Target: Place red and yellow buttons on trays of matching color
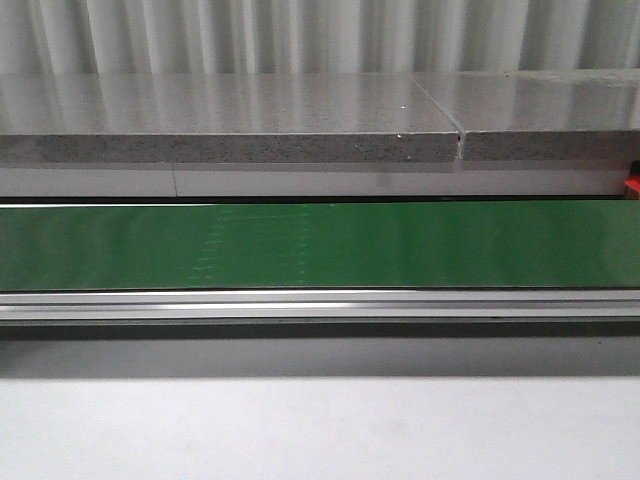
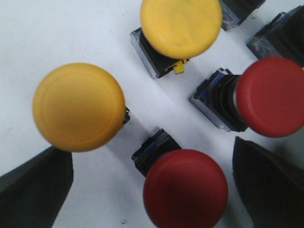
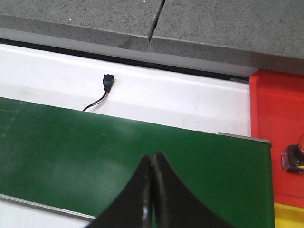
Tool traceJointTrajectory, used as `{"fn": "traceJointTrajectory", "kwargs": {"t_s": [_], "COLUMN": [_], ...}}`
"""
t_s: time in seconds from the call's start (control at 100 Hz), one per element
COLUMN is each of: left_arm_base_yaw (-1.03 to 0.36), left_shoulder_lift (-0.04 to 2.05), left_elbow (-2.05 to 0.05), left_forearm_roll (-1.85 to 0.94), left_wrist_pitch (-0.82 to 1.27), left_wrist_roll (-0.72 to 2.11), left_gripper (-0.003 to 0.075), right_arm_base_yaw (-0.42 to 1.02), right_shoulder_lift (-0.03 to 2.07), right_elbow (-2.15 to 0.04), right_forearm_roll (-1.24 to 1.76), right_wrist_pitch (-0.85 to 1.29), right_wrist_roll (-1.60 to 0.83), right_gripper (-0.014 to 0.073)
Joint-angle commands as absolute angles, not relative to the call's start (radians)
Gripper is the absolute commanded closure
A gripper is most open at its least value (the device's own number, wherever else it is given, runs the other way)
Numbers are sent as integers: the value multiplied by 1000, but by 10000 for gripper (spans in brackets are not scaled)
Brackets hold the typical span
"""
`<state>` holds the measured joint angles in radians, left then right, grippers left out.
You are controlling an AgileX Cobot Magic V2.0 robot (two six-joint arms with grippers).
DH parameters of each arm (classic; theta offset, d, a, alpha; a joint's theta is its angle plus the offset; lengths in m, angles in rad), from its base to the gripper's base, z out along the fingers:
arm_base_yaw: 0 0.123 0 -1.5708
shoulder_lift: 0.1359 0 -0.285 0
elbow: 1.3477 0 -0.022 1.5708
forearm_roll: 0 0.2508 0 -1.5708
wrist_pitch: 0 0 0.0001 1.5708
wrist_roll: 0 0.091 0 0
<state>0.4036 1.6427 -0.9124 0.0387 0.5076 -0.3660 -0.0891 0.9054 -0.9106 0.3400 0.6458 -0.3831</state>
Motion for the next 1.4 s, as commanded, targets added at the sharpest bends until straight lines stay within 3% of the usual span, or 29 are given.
{"fn": "traceJointTrajectory", "kwargs": {"t_s": [0.0,0.22,0.31,0.48,0.59,0.68,1.04,1.39], "left_arm_base_yaw": [407,407,407,405,405,405,394,176], "left_shoulder_lift": [1619,1623,1623,1623,1609,1583,1310,1281], "left_elbow": [-941,-941,-941,-941,-941,-941,-942,-1112], "left_forearm_roll": [24,19,14,0,0,0,0,0], "left_wrist_pitch": [464,457,457,467,484,505,544,722], "left_wrist_roll": [-376,-376,-376,-376,-376,-376,-278,-125], "left_gripper": [62,63,113,376,602,744,741,741], "right_arm_base_yaw": [-87,-87,-87,-87,-87,-87,-87,-87], "right_shoulder_lift": [894,894,894,894,894,894,894,894], "right_elbow": [-936,-936,-936,-936,-936,-936,-936,-936], "right_forearm_roll": [350,350,350,350,350,350,350,350], "right_wrist_pitch": [588,588,588,588,588,588,588,588], "right_wrist_roll": [-390,-390,-390,-390,-390,-390,-390,-390], "right_gripper": [686,686,686,686,686,686,686,686]}}
